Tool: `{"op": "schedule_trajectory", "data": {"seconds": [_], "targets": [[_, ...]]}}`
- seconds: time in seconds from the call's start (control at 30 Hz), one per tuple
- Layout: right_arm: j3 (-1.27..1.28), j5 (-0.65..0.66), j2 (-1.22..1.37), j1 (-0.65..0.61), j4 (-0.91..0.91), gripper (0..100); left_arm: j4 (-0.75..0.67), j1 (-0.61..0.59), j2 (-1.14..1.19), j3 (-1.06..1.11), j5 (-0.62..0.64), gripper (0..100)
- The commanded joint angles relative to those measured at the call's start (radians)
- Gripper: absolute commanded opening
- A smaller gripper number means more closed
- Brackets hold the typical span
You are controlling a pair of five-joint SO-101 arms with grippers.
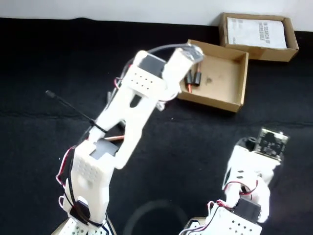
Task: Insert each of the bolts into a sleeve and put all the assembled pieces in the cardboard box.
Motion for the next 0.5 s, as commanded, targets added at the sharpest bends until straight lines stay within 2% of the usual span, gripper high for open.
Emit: {"op": "schedule_trajectory", "data": {"seconds": [0.0, 0.3, 0.47], "targets": [[-0.005, -0.009, -0.005, -0.131, -0.021, 0.8, 0.006, -0.031, -0.007, -0.074, 0.092, 1], [-0.004, -0.014, -0.005, -0.435, -0.022, 1.2, -0.002, -0.053, -0.007, -0.22, 0.356, 1], [0.047, -0.014, -0.005, -0.582, -0.113, 1.3, 0.005, -0.09, -0.007, -0.394, 0.41, 1]]}}
